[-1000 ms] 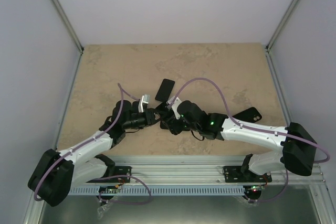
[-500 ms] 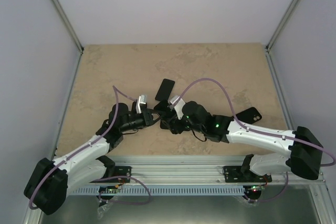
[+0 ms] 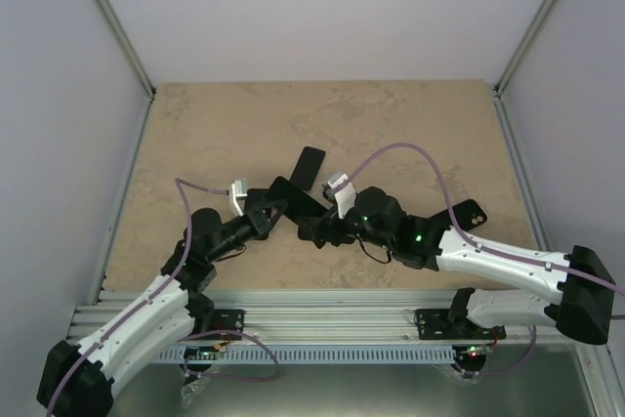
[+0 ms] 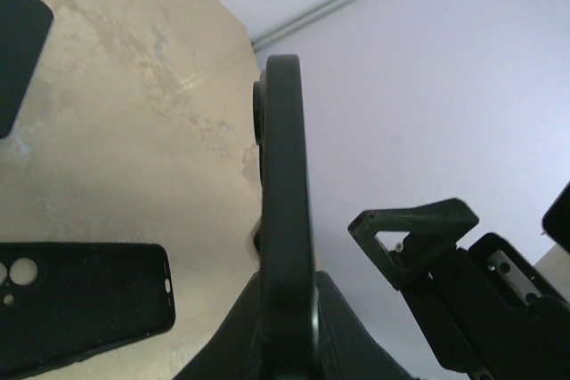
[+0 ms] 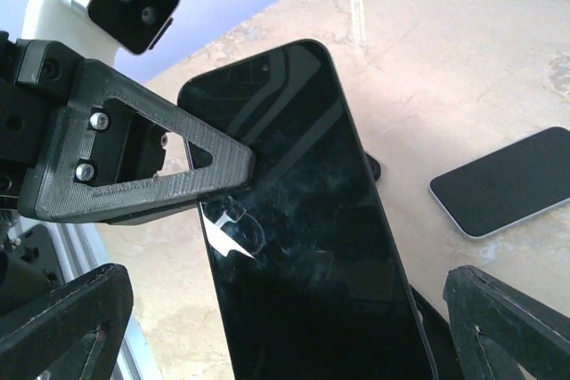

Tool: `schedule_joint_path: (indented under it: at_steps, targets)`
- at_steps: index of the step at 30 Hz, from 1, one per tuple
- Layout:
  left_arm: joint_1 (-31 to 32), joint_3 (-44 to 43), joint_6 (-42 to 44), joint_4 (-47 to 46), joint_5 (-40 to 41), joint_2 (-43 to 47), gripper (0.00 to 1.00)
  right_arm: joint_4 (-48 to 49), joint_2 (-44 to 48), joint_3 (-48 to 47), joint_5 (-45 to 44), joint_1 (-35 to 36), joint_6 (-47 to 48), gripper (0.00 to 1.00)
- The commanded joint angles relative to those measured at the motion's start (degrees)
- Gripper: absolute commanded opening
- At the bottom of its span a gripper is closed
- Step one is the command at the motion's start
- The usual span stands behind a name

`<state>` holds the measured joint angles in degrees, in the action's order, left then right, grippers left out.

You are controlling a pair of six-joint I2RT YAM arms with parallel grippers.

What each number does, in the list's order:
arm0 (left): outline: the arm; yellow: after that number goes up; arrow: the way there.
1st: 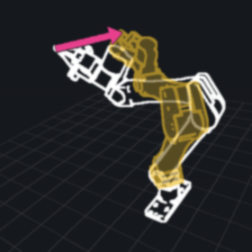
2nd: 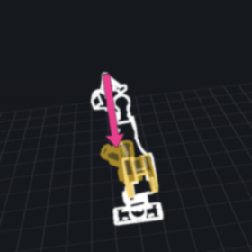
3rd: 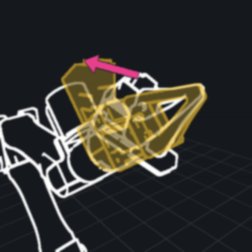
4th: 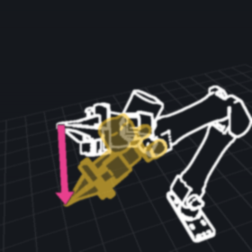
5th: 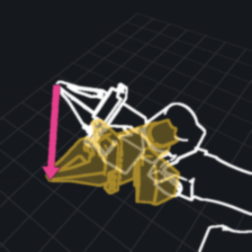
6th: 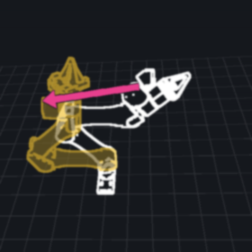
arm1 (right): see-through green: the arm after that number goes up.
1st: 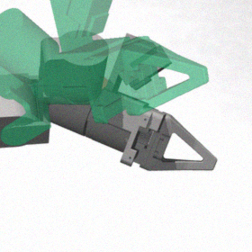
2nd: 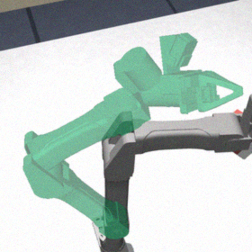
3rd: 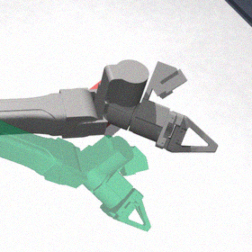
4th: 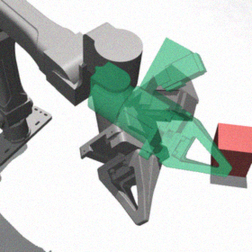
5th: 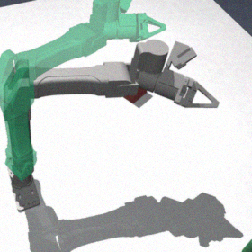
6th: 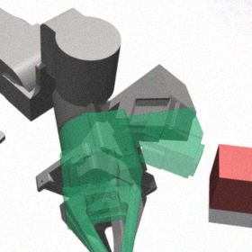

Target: Put the phone into the phone case

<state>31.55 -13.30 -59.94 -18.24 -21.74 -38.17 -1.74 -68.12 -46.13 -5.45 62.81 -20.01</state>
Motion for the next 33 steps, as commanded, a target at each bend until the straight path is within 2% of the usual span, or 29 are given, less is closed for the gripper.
schedule_joint_path:
  at_steps: [1, 4, 7, 10, 17, 22, 27, 33]
  targets:
    - [-0.3, 1.2, -1.0, -0.7, 6.6, 5.7, 0.0, 7.5, 2.6, 3.5, 0.8, 0.0, -3.1, 0.98]
    - [-0.3, 2.2, -1.7, 0.3, 9.0, 9.6, 0.0, 11.8, 4.1, 6.5, 1.8, 0.1, -4.0, 0.98]
    - [-0.3, 3.0, -2.2, 1.1, 11.1, 13.8, 0.0, 11.9, 4.7, 6.9, 3.1, 0.0, -5.7, 0.98]
    - [-0.3, 4.2, -3.0, 0.9, 12.4, 17.5, 0.0, 18.0, 5.4, 9.7, 4.2, -0.1, -9.1, 0.97]
    - [-0.3, 6.7, -5.3, -2.3, 12.3, 22.7, 0.0, 27.4, 5.5, 13.7, 4.6, -0.2, -17.1, 0.89]
    - [-0.3, 7.7, -7.0, -6.3, 10.3, 22.7, 0.0, 31.7, 4.1, 14.7, 8.1, -0.8, -20.0, 0.82]
    - [-0.3, 10.9, -11.1, -15.6, 8.0, 21.5, 0.0, 36.0, 1.8, 15.2, 10.8, -1.4, -23.6, 0.73]
    - [-0.3, 10.9, -11.7, -17.6, 6.8, 21.1, 0.0, 38.9, 1.4, 17.2, 9.7, -1.8, -27.6, 0.65]
